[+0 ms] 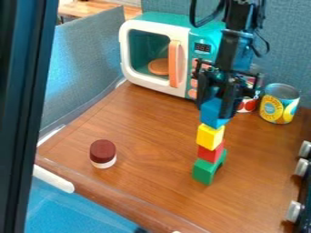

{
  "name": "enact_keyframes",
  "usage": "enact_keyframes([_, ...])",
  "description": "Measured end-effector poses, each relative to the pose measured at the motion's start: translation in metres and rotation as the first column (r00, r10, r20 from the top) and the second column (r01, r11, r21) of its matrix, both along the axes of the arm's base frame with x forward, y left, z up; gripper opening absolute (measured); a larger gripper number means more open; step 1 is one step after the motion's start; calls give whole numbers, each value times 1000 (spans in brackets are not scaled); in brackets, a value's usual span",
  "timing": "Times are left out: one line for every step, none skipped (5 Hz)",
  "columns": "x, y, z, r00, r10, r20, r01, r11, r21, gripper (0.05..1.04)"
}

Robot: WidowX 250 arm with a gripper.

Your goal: Put the blue block on top of the yellow block

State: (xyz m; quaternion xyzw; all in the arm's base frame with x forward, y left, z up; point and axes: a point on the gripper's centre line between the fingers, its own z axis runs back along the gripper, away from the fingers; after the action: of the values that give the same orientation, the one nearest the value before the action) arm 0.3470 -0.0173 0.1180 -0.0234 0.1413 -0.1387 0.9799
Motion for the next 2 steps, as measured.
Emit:
enact_keyframes([-1,-3,-4,1000,-7,-3,7,1000,-1,576])
enact_keyframes([-3,-3,-5,1000,-4,-7,4,1000,9,576])
